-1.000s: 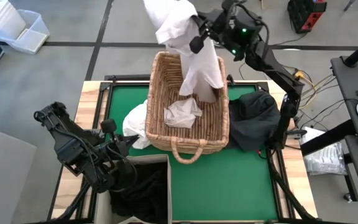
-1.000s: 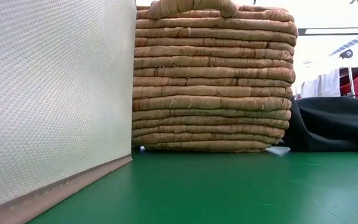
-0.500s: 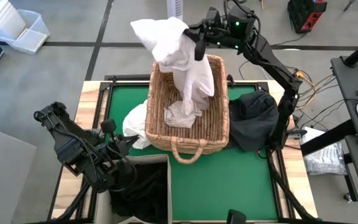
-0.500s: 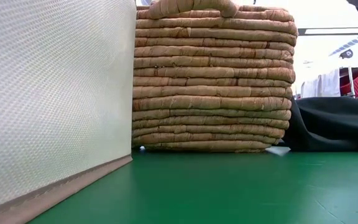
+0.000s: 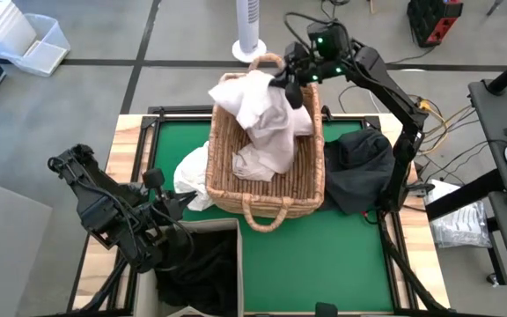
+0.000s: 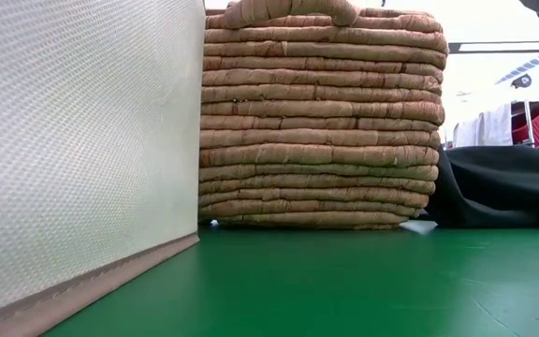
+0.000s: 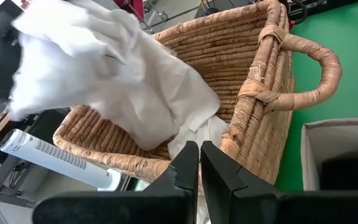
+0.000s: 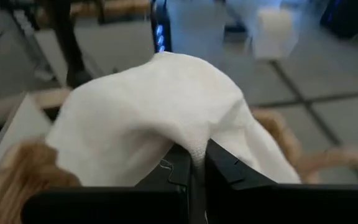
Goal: Sort clothes
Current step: Put the bottom white shirt into the brown laundry bin
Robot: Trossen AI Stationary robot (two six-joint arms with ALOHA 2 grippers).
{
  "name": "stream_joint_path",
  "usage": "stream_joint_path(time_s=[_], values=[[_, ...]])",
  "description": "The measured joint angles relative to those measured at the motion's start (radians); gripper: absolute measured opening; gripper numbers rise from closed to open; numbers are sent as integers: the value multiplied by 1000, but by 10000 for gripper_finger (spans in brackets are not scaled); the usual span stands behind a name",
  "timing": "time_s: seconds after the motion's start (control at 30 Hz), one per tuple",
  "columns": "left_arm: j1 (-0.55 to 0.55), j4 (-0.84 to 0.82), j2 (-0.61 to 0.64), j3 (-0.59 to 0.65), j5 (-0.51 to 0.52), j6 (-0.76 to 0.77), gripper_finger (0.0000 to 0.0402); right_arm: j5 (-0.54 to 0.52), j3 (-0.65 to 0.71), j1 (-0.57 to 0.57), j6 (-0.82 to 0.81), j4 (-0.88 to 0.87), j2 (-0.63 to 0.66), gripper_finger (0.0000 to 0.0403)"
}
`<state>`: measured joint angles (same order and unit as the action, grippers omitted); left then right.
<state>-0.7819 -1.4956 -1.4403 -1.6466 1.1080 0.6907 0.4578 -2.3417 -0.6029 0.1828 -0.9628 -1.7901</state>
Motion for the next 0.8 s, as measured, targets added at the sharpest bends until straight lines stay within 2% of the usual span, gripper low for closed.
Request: stream_joint_path(time_s=[0.13,0.27,0.4,0.53,0.67,0.8], values=[[0,0,0,0,0,0,0,47,0,0,0,-123,0,12],[0,0,0,0,0,3,0,50,6,12,0,-222,0,12],[0,0,0,0,0,8,0,111,32,42,-36,-251,0,12],[0,1,0,0,0,8,0,118,73,70,-86,-270,0,12],[0,3,0,0,0,8,0,36,121,95,-130,-303,0,12],[0,3,0,2,0,8,0,-126,160,114,-110,-391,0,12]])
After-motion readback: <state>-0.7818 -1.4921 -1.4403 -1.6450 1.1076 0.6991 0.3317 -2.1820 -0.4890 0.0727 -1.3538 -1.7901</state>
